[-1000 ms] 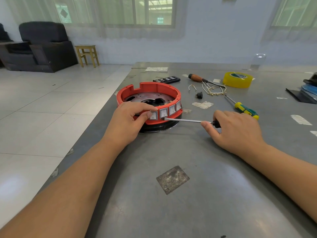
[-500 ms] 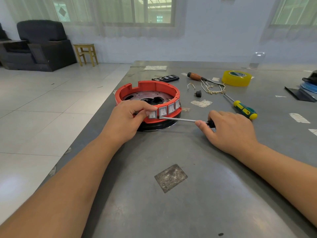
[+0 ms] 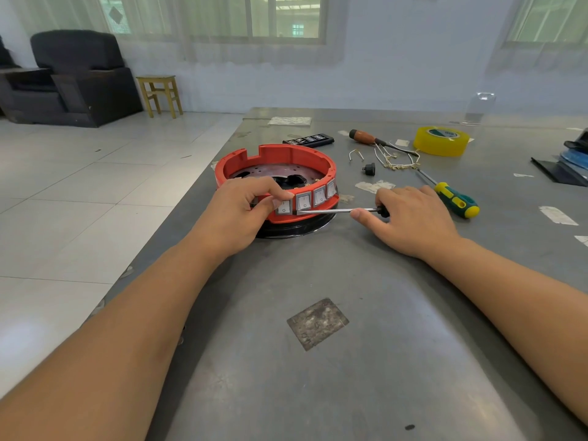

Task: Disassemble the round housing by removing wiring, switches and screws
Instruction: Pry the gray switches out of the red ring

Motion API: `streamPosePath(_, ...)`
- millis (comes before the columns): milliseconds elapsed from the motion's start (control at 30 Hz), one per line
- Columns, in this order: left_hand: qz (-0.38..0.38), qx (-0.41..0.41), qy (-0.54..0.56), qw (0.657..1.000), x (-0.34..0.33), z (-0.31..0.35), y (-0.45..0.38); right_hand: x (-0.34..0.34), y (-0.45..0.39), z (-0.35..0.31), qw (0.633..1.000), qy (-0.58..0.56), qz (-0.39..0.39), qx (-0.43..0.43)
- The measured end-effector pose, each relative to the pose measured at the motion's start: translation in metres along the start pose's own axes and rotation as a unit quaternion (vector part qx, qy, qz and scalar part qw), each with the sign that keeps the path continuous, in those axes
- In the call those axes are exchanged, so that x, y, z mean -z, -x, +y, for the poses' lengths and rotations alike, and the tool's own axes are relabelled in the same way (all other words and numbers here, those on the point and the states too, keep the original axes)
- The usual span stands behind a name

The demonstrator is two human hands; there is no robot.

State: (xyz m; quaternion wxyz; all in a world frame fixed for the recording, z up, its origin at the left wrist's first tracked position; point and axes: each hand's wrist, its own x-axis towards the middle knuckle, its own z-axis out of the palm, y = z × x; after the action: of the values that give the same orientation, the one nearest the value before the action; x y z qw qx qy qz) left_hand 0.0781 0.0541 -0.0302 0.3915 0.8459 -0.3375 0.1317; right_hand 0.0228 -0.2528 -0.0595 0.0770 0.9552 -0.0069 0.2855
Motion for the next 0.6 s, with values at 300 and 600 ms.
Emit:
streamPosePath(300,-0.041,-0.009,0.006,0.999,0.002,-0.003,-0.004,-0.011,-0.021,0.007,0.999,-0.032,-0.023,0.018)
streamPosePath(600,-0.060,-0.009,0.017,0.998,0.004,-0.001,-0.005,-0.019,-0.035,0.011,0.996,-0.057,-0.049,0.043)
